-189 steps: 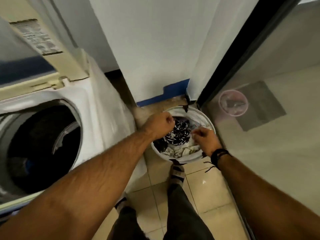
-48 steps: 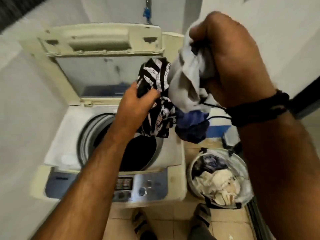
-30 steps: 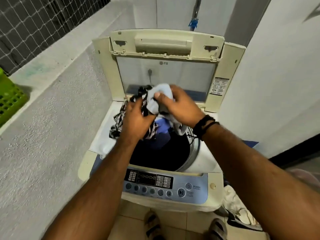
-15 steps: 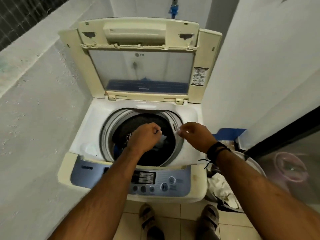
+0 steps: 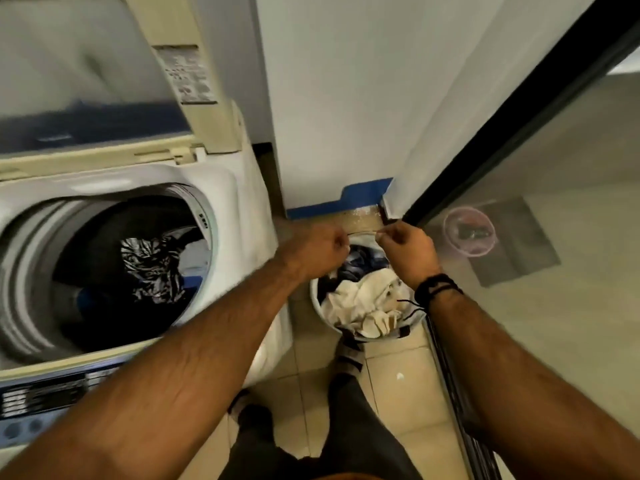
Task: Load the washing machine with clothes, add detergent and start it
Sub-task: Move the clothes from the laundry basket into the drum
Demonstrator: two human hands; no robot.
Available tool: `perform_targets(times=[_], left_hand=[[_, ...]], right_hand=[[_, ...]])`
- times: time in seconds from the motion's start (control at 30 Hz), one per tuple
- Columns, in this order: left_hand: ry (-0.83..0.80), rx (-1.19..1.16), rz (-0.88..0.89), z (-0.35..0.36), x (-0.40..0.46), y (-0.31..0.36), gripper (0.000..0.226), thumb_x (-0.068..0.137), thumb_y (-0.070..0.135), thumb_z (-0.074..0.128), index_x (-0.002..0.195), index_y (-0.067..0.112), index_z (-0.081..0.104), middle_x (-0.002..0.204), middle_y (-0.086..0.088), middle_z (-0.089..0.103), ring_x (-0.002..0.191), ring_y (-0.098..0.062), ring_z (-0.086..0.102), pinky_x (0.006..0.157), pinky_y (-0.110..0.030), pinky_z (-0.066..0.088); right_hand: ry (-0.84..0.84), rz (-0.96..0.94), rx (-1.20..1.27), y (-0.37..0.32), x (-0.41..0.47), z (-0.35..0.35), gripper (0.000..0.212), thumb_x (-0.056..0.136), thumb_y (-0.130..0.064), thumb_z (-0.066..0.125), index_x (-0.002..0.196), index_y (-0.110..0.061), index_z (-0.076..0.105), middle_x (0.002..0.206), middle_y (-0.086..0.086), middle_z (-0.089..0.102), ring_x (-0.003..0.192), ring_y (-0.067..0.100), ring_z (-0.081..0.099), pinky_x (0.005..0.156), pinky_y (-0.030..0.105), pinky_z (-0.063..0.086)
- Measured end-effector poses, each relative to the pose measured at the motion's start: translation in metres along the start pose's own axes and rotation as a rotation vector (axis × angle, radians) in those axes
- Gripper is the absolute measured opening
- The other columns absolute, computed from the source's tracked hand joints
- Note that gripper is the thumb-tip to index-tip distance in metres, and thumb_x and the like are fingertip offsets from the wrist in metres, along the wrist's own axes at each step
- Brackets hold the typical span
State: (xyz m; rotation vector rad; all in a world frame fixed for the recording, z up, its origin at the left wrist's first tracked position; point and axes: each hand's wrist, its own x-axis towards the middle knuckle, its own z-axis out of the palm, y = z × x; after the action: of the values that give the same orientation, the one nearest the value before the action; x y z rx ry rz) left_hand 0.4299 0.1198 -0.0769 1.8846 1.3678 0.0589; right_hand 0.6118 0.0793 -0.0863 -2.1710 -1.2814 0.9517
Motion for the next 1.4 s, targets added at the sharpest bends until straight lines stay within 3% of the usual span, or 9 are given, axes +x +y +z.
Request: perform_targets(times=[0.3,0.43,0.6,0.83,0.9,1.03,1.23,1.33,1.4], left_hand=[[-0.399,0.237,-0.166,0.144,0.117,-0.054,0.03,0.094,0.032,0.05,0.112,0.016,0.068,0.115,-0.005,0.067,0.107,-0.025,0.061,0.09,-0.033,0.05],[-0.582,0.302,-0.193,0.229,0.152,-0.105,0.045,0.092,0.038,0.057,0.133,0.02,0.055,0.135,-0.006,0.056,0.121,-0.024,0.053,0.1,-0.03,0.043],[-0.66,0.329,-0.229,0.321,0.187,-0.145,0.107,0.06,0.076,0.062,0.15,0.032,0.023,0.155,-0.008,0.025,0.14,-0.035,0.03,0.11,-0.045,0.035],[-0.803,0.234,-0.27,0.392,0.205,-0.156,0.143,0.06,0.059,0.084,0.15,0.03,-0.023,0.161,-0.007,-0.02,0.149,-0.035,0.003,0.118,-0.048,0.021],[-0.783,0.231,-0.256,0.405,0.2,-0.164,0.144,0.061,0.061,0.083,0.149,0.027,-0.026,0.16,-0.007,-0.024,0.15,-0.03,-0.007,0.119,-0.046,0.018],[-0.718,0.181,-0.241,0.407,0.185,-0.172,0.149,0.055,0.068,0.081,0.147,0.031,-0.03,0.159,-0.003,-0.029,0.15,-0.026,-0.011,0.118,-0.046,0.023],[-0.585,0.145,-0.084,0.394,0.184,-0.157,0.117,0.074,0.056,0.075,0.128,0.05,-0.029,0.159,-0.002,-0.025,0.147,-0.027,-0.022,0.12,-0.046,0.015],[-0.415,0.061,-0.052,0.387,0.191,-0.143,0.093,0.087,0.041,0.063,0.146,0.035,-0.008,0.162,-0.01,0.0,0.149,-0.03,0.006,0.119,-0.039,0.022],[-0.291,-0.14,-0.112,0.376,0.195,-0.135,0.075,0.079,0.045,0.056,0.147,0.029,0.031,0.148,-0.008,0.039,0.132,-0.029,0.044,0.109,-0.041,0.039]], right_hand=[[-0.128,0.333,0.094,0.18,0.075,0.061,0.011,0.091,-0.019,0.066,0.099,-0.013,0.069,0.102,0.011,0.072,0.103,0.031,0.065,0.092,0.038,0.05],[-0.207,0.448,0.07,0.254,0.1,0.107,0.032,0.088,-0.02,0.068,0.119,-0.014,0.064,0.117,0.011,0.067,0.11,0.031,0.062,0.098,0.045,0.05],[-0.299,0.438,-0.053,0.321,0.138,0.15,0.075,0.08,-0.021,0.076,0.146,-0.018,0.042,0.143,0.016,0.047,0.127,0.036,0.05,0.109,0.044,0.042],[-0.763,0.454,-0.411,0.38,0.168,0.199,0.146,0.061,-0.054,0.088,0.156,-0.024,-0.018,0.164,0.018,0.003,0.15,0.043,0.012,0.122,0.05,0.017],[-0.775,0.432,-0.506,0.386,0.164,0.211,0.135,0.068,-0.048,0.085,0.157,-0.022,-0.012,0.161,0.02,0.012,0.145,0.046,0.023,0.119,0.052,0.026],[-0.575,0.407,-0.47,0.382,0.161,0.222,0.047,0.09,-0.037,0.056,0.131,-0.015,0.049,0.133,0.014,0.058,0.12,0.039,0.057,0.099,0.047,0.05],[-0.449,0.267,-0.164,0.324,0.156,0.186,0.024,0.092,-0.031,0.058,0.082,-0.013,0.07,0.09,0.01,0.073,0.091,0.031,0.065,0.08,0.038,0.053],[-0.455,0.224,0.024,0.299,0.148,0.162,0.025,0.087,-0.023,0.06,0.062,-0.021,0.06,0.069,0.001,0.068,0.076,0.024,0.065,0.072,0.034,0.051],[-0.449,0.253,0.202,0.299,0.139,0.148,0.019,0.085,-0.02,0.062,0.066,-0.019,0.063,0.068,0.001,0.067,0.074,0.023,0.065,0.072,0.037,0.053]])
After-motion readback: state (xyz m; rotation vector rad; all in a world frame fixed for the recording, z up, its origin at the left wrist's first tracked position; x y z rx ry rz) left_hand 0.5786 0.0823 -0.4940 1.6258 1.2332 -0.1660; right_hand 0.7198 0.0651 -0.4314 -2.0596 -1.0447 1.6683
